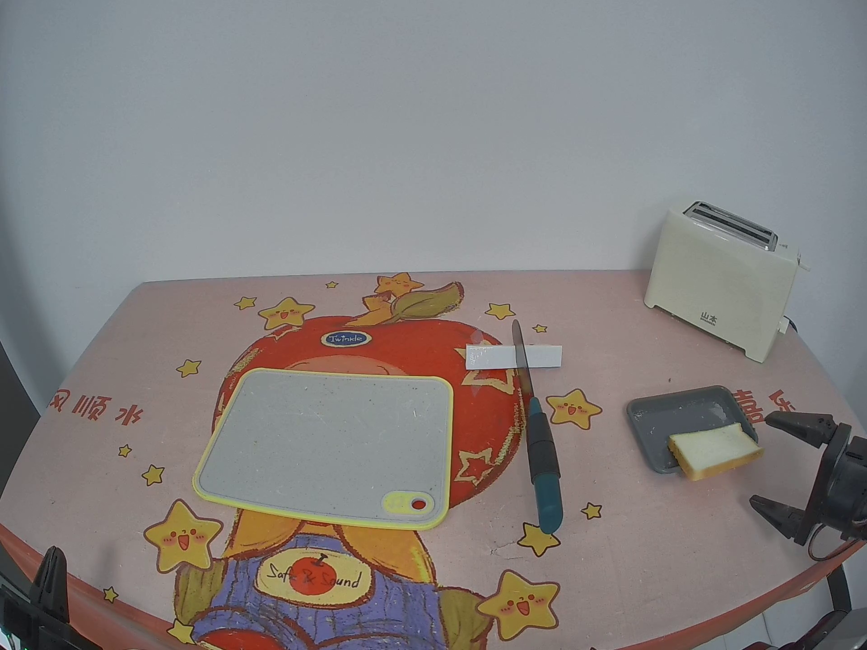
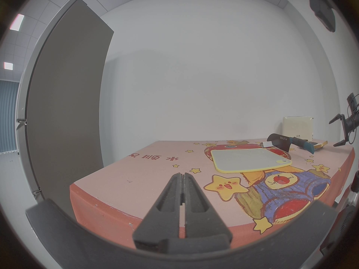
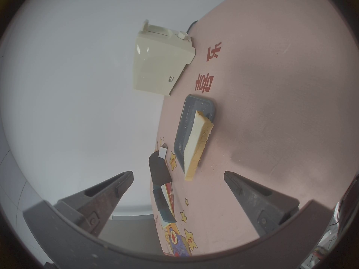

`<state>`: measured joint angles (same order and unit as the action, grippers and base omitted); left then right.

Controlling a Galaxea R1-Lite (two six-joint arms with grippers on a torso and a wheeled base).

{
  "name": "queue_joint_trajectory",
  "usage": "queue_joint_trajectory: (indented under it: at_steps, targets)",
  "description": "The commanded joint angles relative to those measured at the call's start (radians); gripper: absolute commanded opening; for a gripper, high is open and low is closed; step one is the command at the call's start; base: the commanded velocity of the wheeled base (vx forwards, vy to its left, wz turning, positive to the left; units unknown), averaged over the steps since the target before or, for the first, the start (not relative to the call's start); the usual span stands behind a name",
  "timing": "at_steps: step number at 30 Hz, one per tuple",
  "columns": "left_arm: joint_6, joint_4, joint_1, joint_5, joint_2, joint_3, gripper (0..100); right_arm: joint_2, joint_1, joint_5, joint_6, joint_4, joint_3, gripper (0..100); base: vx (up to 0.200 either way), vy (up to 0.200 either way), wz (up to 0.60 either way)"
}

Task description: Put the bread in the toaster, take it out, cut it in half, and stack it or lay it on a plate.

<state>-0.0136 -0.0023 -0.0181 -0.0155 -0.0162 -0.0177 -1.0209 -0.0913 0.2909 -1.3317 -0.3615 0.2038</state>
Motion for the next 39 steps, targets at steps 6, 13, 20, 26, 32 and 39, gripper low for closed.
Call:
queue_joint_trajectory:
  at_steps: [6, 13, 20, 26, 32, 39]
  targets:
    - [0.0, 0.001, 0.0, 0.0, 0.002, 0.018, 0, -0.12, -0.021, 0.001, -0.004, -0.051, 0.014, 100, 0.0, 0.0, 0.0]
    - [0.0, -0.001, 0.0, 0.0, 0.001, 0.018, 0, -0.186, -0.022, 0.001, -0.006, -0.114, 0.016, 100, 0.0, 0.0, 0.0]
    - [0.0, -0.001, 0.0, 0.0, 0.002, 0.018, 0, -0.225, -0.022, 0.001, -0.006, -0.174, 0.019, 100, 0.0, 0.0, 0.0]
    - [0.0, -0.001, 0.0, 0.0, 0.002, 0.018, 0, -0.252, -0.019, 0.001, -0.006, -0.203, 0.023, 100, 0.0, 0.0, 0.0]
    - [0.0, -0.001, 0.0, 0.0, 0.001, 0.018, 0, -0.28, -0.021, 0.001, -0.006, -0.229, 0.023, 100, 0.0, 0.0, 0.0]
    - [0.0, 0.001, 0.0, 0.0, 0.002, 0.018, 0, -0.283, -0.018, -0.001, -0.007, -0.237, 0.019, 100, 0.0, 0.0, 0.0]
